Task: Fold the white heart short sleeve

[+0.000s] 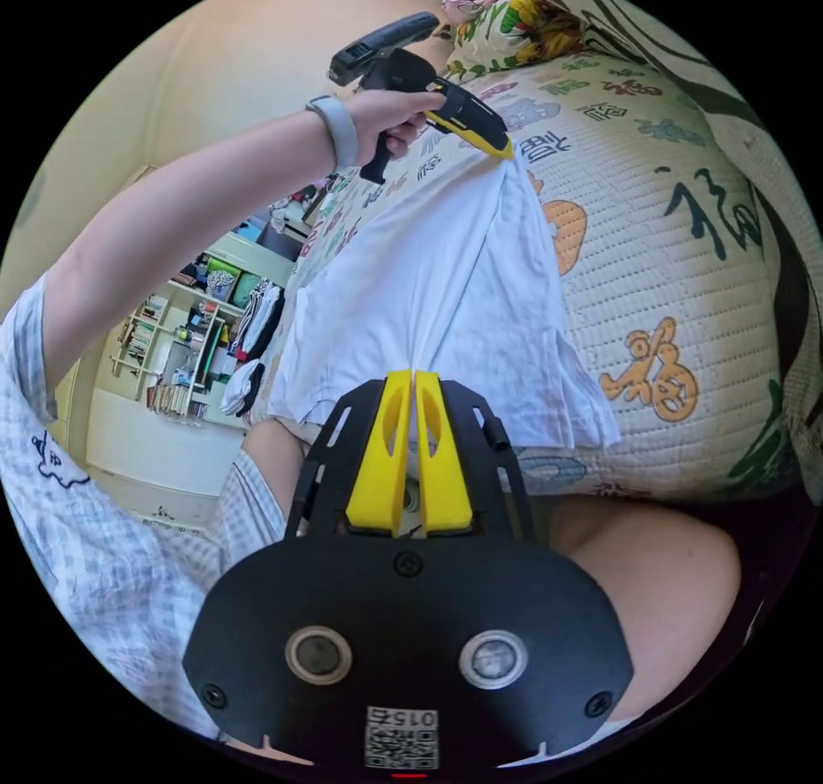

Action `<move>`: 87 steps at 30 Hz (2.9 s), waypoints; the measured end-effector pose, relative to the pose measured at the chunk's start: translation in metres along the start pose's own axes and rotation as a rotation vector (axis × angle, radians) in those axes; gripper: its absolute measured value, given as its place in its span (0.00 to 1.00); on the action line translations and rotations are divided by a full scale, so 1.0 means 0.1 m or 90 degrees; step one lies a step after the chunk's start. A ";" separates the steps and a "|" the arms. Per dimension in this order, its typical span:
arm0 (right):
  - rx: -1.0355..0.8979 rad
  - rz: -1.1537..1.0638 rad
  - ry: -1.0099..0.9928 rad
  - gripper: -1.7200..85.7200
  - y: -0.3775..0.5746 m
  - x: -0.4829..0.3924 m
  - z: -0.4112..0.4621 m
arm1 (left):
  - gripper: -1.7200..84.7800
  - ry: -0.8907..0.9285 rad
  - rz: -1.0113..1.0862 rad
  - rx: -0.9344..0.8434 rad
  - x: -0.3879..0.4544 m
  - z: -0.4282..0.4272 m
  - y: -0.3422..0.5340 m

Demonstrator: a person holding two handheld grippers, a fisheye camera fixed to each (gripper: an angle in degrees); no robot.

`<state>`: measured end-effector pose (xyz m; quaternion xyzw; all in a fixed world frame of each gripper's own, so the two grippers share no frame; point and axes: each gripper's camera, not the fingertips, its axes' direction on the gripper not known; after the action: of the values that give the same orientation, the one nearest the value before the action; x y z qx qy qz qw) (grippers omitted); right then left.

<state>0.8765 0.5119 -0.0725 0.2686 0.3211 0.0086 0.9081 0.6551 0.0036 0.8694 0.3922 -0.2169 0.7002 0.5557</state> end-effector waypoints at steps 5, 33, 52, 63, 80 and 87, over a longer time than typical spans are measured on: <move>-0.024 0.020 0.015 0.02 -0.05 0.01 0.08 | 0.02 0.002 -0.011 0.016 -0.22 -0.10 0.16; -0.022 -0.163 0.063 0.09 -1.60 -2.16 -0.42 | 0.12 0.207 -0.530 0.187 -4.45 -1.85 7.02; -0.413 -0.361 0.192 0.11 -4.48 -5.42 2.62 | 0.10 0.373 -0.428 0.204 -4.80 -1.88 8.47; -0.576 -0.408 0.424 0.06 -4.94 -5.73 3.40 | 0.04 0.430 -0.422 0.244 -4.87 -1.96 8.81; -0.403 -0.441 0.154 0.02 -5.41 -4.85 1.10 | 0.01 0.311 -0.263 0.444 -3.08 -3.40 8.37; -0.294 -0.325 0.103 0.02 -5.31 -3.25 -0.16 | 0.01 0.338 -0.087 0.422 -1.93 -3.29 6.94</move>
<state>0.5258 0.0040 -0.1568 -0.0344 0.4385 -0.1251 0.8893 -0.0897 -0.0705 0.6114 0.3695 0.1971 0.7702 0.4811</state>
